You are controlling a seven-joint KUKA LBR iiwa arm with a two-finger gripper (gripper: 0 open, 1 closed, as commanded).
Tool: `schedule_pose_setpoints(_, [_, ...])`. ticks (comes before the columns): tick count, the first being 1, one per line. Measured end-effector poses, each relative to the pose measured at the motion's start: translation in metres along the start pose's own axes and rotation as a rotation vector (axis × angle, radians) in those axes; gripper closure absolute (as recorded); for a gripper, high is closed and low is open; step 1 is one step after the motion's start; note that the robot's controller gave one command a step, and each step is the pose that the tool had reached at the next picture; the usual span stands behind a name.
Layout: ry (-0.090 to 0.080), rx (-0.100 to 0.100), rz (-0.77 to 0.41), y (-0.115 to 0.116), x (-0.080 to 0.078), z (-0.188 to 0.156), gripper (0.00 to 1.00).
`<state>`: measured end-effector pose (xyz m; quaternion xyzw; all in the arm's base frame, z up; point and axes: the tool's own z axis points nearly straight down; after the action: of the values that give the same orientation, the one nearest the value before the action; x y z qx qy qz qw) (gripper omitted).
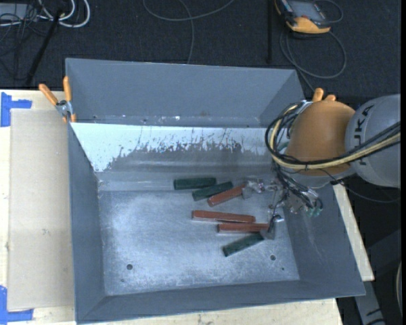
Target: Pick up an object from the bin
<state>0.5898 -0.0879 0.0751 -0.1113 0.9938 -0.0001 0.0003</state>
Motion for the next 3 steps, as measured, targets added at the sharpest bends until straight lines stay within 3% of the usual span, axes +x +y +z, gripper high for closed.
schedule_pose_setpoints(1, [0.004,-0.004,0.005,0.0497,0.0365,-0.0032,0.00])
schedule_pose_setpoints(2, [0.005,-0.001,0.306,0.0470,0.0384,0.0054,0.00])
schedule_pose_setpoints(3, [0.005,0.000,0.303,0.0467,0.0374,0.0026,1.00])
